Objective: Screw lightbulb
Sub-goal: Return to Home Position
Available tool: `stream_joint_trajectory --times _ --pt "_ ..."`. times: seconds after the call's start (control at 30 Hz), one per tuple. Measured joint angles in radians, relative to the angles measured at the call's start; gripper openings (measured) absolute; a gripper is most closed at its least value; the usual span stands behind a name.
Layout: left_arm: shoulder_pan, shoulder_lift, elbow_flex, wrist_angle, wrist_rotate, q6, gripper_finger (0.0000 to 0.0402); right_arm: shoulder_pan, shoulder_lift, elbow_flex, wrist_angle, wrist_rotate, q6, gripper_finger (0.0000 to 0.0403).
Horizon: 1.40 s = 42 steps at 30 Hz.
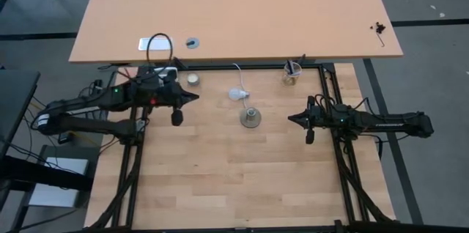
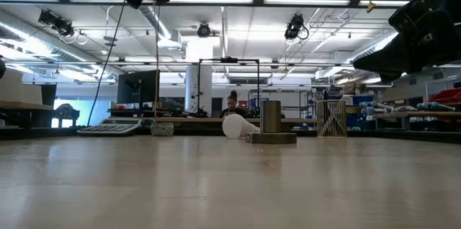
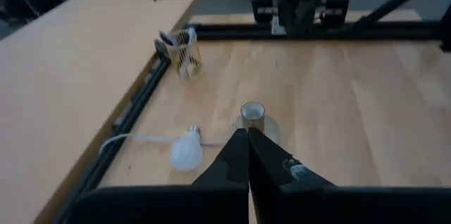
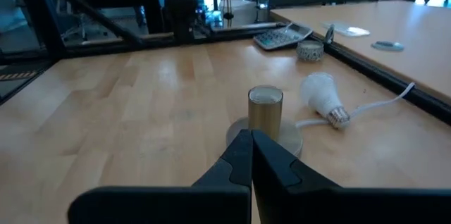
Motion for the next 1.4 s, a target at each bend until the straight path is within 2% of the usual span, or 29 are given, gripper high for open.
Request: stream_joint_trajectory --times 0.8,1.23,1.4 --pt "0.0 -0.266 -0.001 -0.171 -0.002 -0.003 0.0 0.0 0.013 0.0 -0.003 0.0 0.002 0.0011" --pt "0.0 -0.295 -0.001 -0.351 -0.002 -0.085 0.0 0.0 0.013 0.0 -0.003 0.0 -0.003 0.0011" --pt "0.0 -0.336 -0.063 -0.324 0.012 -0.102 0.0 0.0 0.013 0.0 -0.003 0.0 -0.003 0.0011"
